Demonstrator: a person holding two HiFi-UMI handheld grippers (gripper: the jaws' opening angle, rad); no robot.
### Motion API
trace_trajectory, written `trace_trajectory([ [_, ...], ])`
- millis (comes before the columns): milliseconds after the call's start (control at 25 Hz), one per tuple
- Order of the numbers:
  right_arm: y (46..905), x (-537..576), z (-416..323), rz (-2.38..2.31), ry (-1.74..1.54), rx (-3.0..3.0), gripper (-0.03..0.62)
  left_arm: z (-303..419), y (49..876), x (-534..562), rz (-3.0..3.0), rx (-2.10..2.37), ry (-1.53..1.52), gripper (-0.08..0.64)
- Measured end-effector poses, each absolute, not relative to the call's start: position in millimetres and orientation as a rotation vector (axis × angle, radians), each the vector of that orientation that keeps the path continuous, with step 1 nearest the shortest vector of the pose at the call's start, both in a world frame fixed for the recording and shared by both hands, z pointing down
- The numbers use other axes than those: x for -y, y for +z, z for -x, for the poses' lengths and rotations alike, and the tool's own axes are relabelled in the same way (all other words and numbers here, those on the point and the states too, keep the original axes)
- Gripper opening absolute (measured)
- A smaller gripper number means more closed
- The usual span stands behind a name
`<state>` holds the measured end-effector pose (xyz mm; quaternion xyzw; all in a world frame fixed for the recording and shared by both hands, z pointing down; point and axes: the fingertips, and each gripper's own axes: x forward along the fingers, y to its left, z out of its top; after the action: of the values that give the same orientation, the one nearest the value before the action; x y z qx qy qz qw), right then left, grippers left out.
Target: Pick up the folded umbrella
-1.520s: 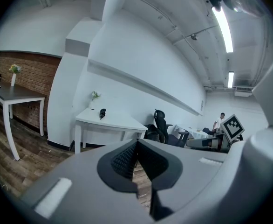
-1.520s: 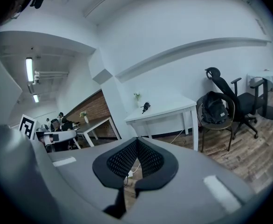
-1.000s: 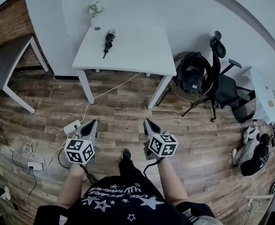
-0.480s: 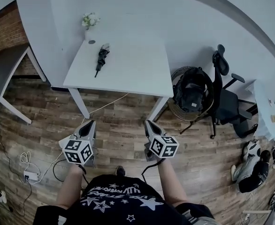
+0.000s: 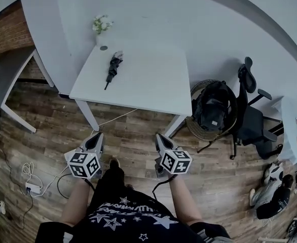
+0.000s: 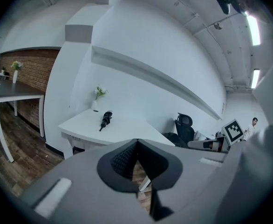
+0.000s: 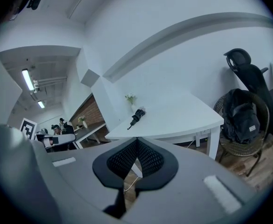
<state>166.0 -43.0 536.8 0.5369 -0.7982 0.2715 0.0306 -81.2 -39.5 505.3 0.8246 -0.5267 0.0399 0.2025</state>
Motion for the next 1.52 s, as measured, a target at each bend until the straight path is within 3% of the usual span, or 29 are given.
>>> trace_trajectory([
  [520,550.4,132.5,-194.1,-1.742,0.865,2.373,0.017,56.6,516.8,156.5,-2.338,1.384,0.125,0.003],
  [1520,546.1,363.3,-161.9,-1.760,0.884,2.299,0.017,86.3,537.2,405.4,-2.261,1.330,0.223,0.003],
])
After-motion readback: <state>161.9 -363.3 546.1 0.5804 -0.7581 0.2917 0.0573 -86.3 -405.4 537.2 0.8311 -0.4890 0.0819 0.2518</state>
